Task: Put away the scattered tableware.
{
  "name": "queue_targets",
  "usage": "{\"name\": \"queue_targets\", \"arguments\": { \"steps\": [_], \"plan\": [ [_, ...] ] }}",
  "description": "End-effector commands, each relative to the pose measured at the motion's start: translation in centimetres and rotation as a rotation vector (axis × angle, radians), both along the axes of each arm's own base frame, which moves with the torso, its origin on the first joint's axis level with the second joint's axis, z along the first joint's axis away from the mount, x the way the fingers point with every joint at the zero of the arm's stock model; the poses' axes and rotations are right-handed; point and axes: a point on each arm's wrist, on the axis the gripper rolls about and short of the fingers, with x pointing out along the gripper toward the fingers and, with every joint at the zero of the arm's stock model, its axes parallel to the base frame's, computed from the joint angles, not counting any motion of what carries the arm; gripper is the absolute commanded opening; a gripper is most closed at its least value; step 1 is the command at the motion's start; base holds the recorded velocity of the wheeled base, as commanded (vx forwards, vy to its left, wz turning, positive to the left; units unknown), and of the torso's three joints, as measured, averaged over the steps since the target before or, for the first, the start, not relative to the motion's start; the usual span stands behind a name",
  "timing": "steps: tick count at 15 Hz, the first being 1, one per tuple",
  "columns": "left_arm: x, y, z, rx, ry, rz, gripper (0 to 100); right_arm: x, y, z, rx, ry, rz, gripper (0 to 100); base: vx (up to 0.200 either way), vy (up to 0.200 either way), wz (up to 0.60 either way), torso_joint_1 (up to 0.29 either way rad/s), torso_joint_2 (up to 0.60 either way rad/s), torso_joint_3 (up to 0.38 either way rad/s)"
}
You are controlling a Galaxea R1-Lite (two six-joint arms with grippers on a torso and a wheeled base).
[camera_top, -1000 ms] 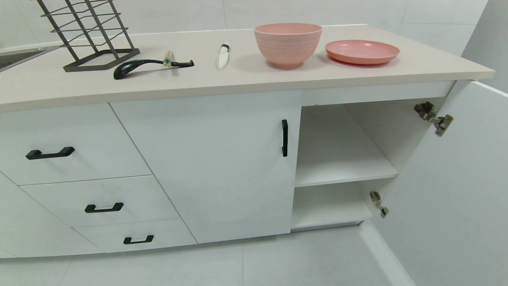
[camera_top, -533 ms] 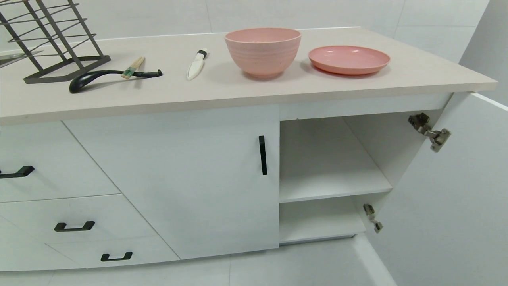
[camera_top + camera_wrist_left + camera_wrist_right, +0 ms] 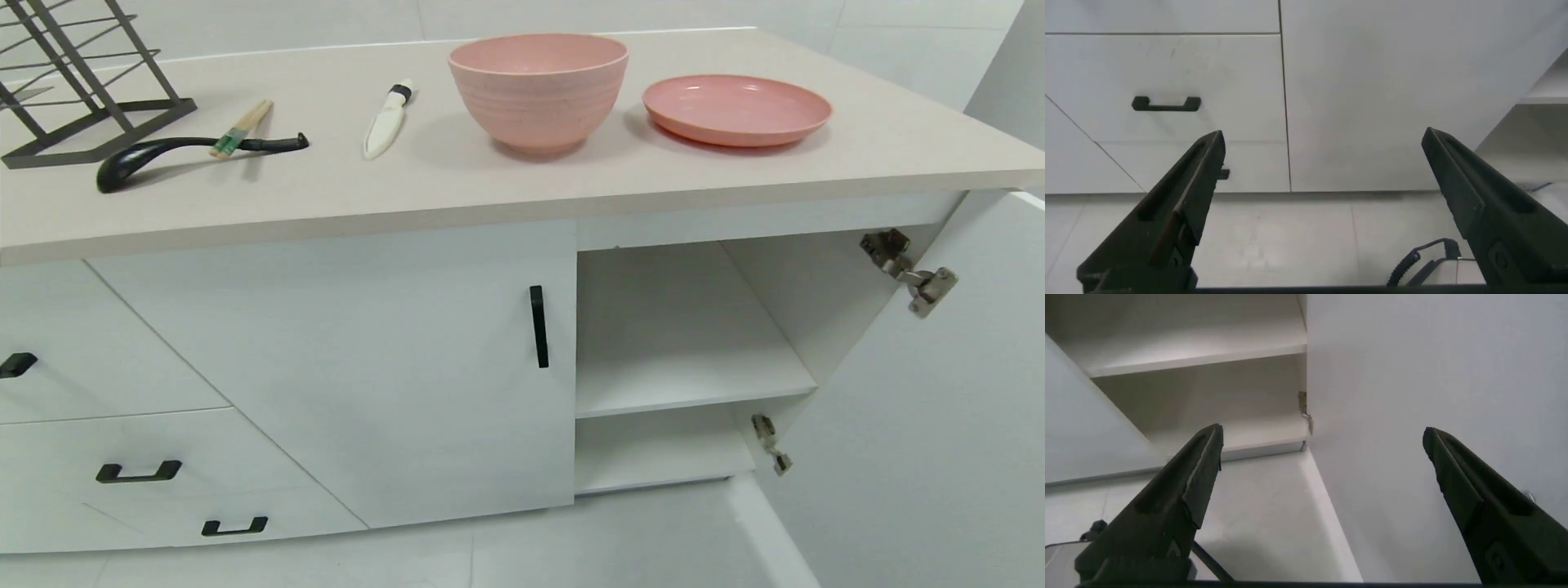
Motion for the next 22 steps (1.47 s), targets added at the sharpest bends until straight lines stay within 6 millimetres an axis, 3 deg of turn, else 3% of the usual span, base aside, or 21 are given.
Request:
{"name": "queue_targets", "arguments": {
  "steps": [1, 5, 10, 22],
  "plan": [
    [0.01, 0.0, 0.03, -0.001, 0.0, 0.001, 100, 0.02, 0.0, 0.01, 0.001, 0.002, 0.0, 100, 0.0, 0.0, 0.0, 0.266, -0.24, -0.203],
    [0.01, 0.0, 0.03, -0.001, 0.0, 0.001, 100, 0.0, -0.01, 0.01, 0.0, 0.0, -0.003, 100, 0.0, 0.0, 0.0, 0.223, -0.62, -0.231],
    [0.01, 0.0, 0.03, -0.001, 0.0, 0.001, 100, 0.02, -0.01, 0.01, 0.0, 0.002, -0.003, 100, 0.2, 0.04, 0.0, 0.17, -0.51, -0.213],
    [0.01, 0.0, 0.03, 0.001, 0.0, 0.001, 100, 0.0, -0.01, 0.01, -0.001, 0.0, -0.002, 100, 0.0, 0.0, 0.0, 0.29, -0.5, -0.24]
  ]
}}
